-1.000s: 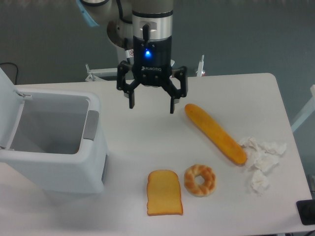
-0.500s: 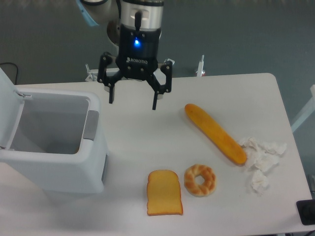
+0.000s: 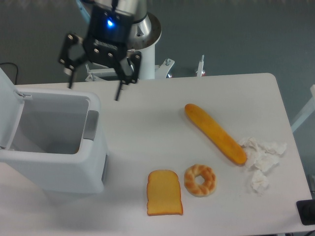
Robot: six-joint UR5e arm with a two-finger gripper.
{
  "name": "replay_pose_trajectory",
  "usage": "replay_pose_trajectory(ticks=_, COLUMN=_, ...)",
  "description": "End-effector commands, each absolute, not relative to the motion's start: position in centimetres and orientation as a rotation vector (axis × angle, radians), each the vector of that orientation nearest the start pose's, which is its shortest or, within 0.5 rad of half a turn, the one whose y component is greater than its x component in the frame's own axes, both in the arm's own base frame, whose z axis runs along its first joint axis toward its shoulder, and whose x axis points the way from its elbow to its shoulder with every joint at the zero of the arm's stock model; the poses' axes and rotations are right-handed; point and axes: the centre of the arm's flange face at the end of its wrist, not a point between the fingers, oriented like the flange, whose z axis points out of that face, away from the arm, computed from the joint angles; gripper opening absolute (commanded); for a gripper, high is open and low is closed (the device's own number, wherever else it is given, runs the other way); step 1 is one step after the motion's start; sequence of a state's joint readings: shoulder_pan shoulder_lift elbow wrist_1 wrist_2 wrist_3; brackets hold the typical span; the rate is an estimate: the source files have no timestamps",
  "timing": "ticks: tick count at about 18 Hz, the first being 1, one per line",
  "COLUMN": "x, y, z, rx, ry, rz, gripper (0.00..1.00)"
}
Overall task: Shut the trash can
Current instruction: 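Raise the open gripper and swing it toward the open trash can lid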
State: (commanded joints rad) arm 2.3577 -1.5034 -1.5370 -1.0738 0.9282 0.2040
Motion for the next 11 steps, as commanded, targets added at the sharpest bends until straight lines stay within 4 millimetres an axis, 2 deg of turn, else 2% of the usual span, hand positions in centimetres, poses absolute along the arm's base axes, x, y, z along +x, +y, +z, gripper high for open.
replay_pose_trajectory(ticks=2, x=-19.5, y=48.6, z=62.1, rx=-2.254, ry=-0.389, rz=-0.398, gripper=1.00)
replay_pose_trajectory(ticks=5, x=-18.4, y=48.8, z=62.8, rx=-2.212, ry=-0.337, rz=-0.489, gripper=1.00)
replay_pose_trajectory(ticks=11, x=-14.3, y=49.3, z=64.1, rx=-2.204, ry=-0.258, rz=-0.532, gripper=1.00)
